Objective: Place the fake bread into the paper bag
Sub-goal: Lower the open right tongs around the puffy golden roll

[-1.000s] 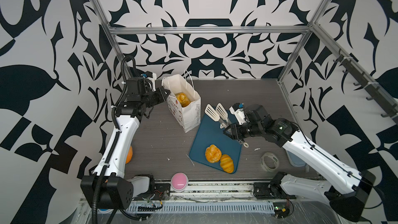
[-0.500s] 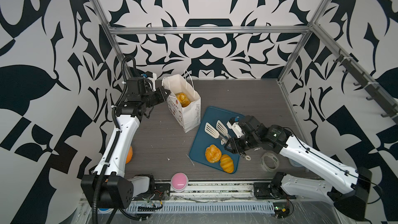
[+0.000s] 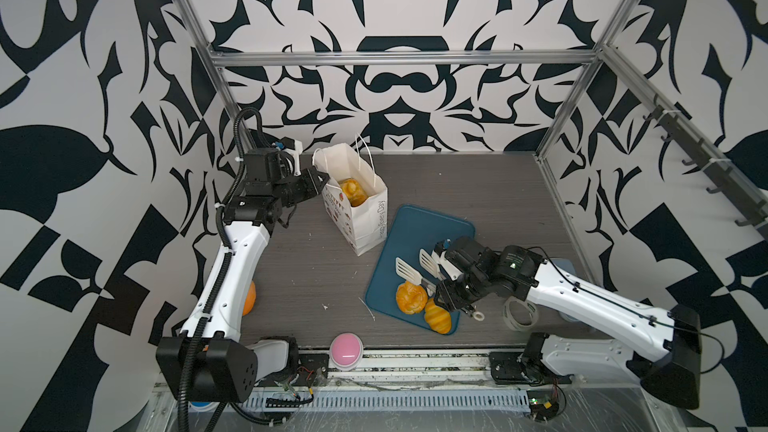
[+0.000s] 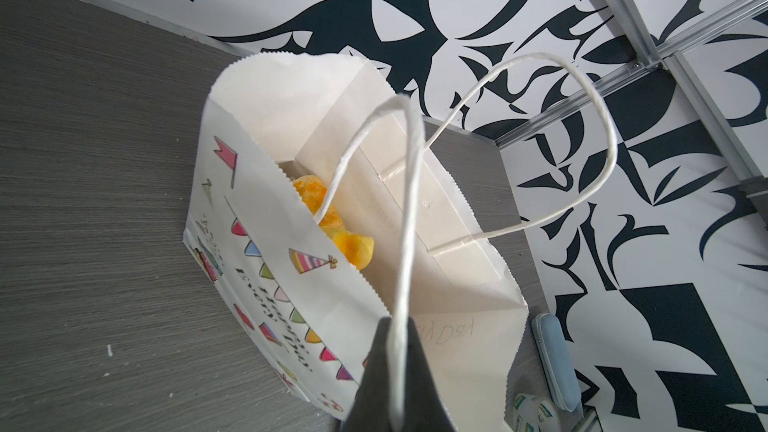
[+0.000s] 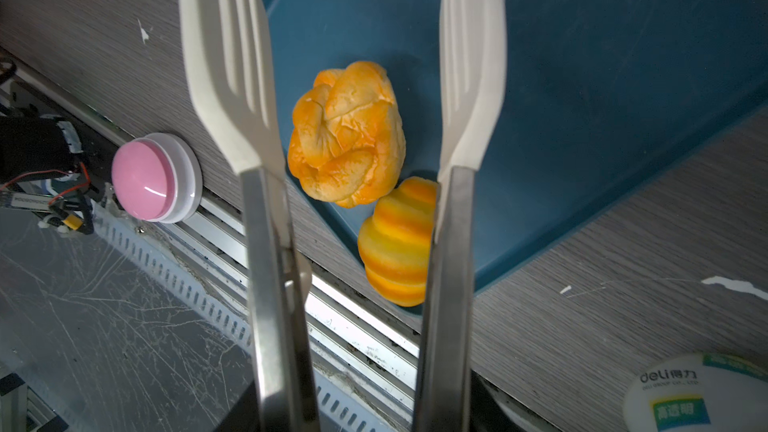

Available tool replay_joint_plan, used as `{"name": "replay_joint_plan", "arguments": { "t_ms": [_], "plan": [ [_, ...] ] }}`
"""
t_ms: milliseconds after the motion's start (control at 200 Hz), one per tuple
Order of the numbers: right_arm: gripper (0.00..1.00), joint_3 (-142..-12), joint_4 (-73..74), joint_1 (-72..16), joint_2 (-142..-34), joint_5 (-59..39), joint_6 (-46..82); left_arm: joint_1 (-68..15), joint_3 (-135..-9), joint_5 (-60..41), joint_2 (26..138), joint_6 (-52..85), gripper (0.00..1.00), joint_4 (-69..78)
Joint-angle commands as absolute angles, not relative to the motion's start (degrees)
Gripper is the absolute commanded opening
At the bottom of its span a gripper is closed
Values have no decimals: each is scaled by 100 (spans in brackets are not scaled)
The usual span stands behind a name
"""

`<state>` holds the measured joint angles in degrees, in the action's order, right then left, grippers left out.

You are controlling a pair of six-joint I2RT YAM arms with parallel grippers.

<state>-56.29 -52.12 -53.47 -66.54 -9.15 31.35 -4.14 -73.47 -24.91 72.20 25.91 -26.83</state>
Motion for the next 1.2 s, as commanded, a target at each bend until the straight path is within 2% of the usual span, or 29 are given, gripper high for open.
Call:
{"name": "replay_joint_plan", "arguments": {
  "t_ms": [0, 570, 1195],
  "plan": [
    [53, -5713, -5278, -5439, -6592, -842, 3150, -404, -7243, -2581, 7260, 2628, 0, -2656],
    [58, -5493, -5450, -5827, -6618, -871, 3277, -404, -7247, -2569, 7257, 2628, 0, -2657],
    [58, -5336, -5493, -6011, -6740, -944, 3344, -404, -7233, -2574, 7242, 2628, 0, -2656]
  ]
}}
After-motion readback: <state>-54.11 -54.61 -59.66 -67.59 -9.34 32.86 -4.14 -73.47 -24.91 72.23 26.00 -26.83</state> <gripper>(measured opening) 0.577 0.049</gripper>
